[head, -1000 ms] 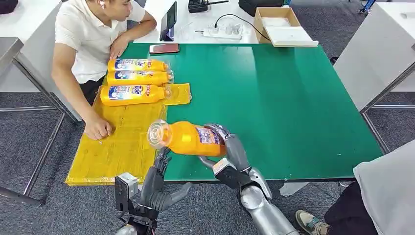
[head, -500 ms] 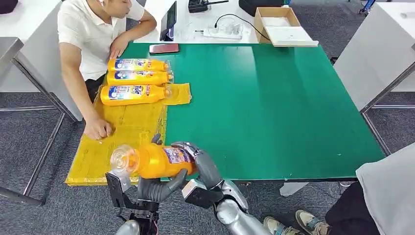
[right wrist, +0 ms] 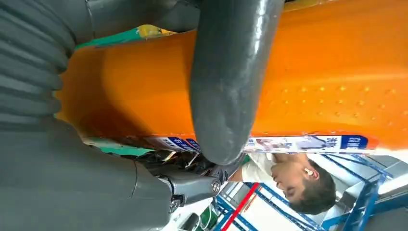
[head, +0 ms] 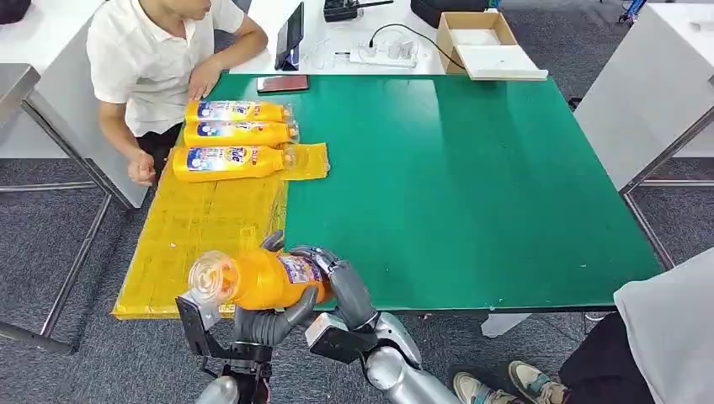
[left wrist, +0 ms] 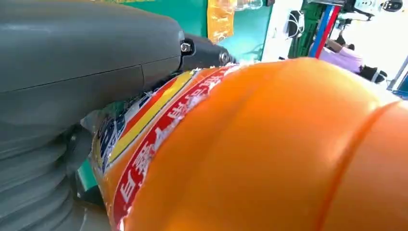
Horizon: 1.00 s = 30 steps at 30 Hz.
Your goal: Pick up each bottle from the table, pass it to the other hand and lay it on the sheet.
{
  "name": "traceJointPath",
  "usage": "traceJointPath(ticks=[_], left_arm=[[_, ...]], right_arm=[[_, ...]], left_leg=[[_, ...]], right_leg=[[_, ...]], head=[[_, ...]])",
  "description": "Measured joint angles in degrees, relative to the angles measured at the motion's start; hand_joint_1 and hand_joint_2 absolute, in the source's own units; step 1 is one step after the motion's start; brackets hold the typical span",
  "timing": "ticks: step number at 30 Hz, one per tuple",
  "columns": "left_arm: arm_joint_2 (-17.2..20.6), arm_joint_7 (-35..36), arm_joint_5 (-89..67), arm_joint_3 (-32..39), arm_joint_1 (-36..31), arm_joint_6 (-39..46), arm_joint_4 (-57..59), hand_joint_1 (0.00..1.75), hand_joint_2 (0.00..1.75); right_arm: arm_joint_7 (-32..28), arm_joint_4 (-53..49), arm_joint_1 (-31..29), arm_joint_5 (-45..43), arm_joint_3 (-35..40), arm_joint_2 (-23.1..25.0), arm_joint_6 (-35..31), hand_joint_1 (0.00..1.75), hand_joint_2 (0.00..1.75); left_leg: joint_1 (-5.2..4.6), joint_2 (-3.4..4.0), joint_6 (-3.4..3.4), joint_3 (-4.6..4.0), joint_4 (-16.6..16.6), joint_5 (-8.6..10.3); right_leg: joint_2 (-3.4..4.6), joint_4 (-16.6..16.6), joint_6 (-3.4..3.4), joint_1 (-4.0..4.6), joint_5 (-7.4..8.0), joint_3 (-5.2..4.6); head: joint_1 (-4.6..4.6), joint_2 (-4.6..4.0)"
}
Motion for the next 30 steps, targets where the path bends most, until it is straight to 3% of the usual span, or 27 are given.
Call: traceJointPath(ticks=[2, 3, 4, 6, 7, 12, 20, 24, 30], left_arm=[[0.0, 0.0, 0.0, 0.1, 0.0, -0.1, 0.0, 1.75, 1.75], [0.0, -0.2, 0.2, 0.2, 0.0, -0.2, 0.0, 1.75, 1.75], [0.0, -0.5, 0.6, 0.3, 0.0, -0.2, 0.0, 1.75, 1.75], [0.0, -1.1, 1.3, 0.5, 0.1, -0.3, -0.2, 1.75, 1.75], [0.0, -1.2, 1.9, 0.8, 0.2, -0.4, -0.5, 1.75, 1.75], [0.0, -0.8, 6.5, 2.5, 0.4, -4.1, -1.9, 1.75, 1.75], [0.0, -0.7, 9.1, 5.2, 1.5, -4.8, -3.8, 1.75, 1.75], [0.3, -0.4, 2.6, 8.6, 1.5, 4.4, -3.9, 1.68, 1.75], [1.6, -7.3, -25.1, 14.0, 1.0, 20.8, -1.2, 1.73, 1.75]], right_arm=[[0.0, 0.1, -0.1, -0.1, 0.1, 0.0, 0.0, 1.66, 1.75], [0.0, 0.1, -0.1, -0.3, 0.1, 0.0, 0.2, 0.63, 1.75], [0.0, 0.2, -0.1, -0.5, 0.2, 0.0, 0.4, 0.0, 1.75], [0.4, 0.6, -0.2, -1.5, 0.5, 0.0, 1.6, 0.0, 1.75], [0.5, 0.9, -0.3, -2.1, 0.7, 0.0, 3.0, 0.0, 0.0], [0.4, 2.2, -0.3, -4.5, 2.0, 0.0, 7.4, 0.0, 0.0], [1.3, 3.0, -0.2, -6.4, 2.3, 0.0, 7.7, 0.0, 0.0], [0.8, 2.8, 2.2, -6.8, 2.0, -0.2, 6.1, 0.0, 0.0], [-1.7, -1.2, 7.9, -5.5, -2.1, -1.0, 1.2, 0.0, 0.0]], left_leg=[[0.0, 0.0, 0.0, 0.0, 0.0, 0.0], [0.0, 0.0, 0.0, 0.0, 0.0, 0.0], [0.0, 0.0, 0.0, 0.0, 0.0, 0.0], [0.0, 0.0, 0.0, 0.0, 0.0, 0.0], [0.0, 0.0, 0.0, -0.01, 0.0, 0.0], [0.0, 0.0, 0.0, -0.01, 0.0, 0.0], [0.0, 0.01, 0.0, -0.01, 0.0, 0.0], [0.01, 0.0, 0.0, -0.01, 0.0, 0.0], [0.02, -0.01, 0.0, -0.04, 0.0, 0.0]], right_leg=[[0.0, 0.0, 0.0, 0.0, 0.0, 0.0], [0.0, 0.0, 0.0, 0.0, 0.0, 0.0], [0.0, 0.0, 0.0, 0.0, 0.0, 0.0], [0.0, 0.0, 0.0, 0.0, 0.0, 0.0], [0.0, 0.0, 0.0, 0.0, 0.0, 0.0], [0.0, 0.0, 0.0, 0.0, 0.0, 0.0], [0.0, 0.0, 0.0, 0.0, 0.0, -0.01], [-0.01, 0.0, 0.0, 0.01, 0.0, -0.03], [-0.01, 0.0, -0.02, 0.01, -0.02, -0.07]], head=[[0.0, 0.0], [0.02, -0.02], [0.0, 0.0], [0.0, 0.0], [0.0, 0.0], [-0.02, -0.02], [0.0, 0.0], [0.0, 0.0], [0.0, -0.02]])
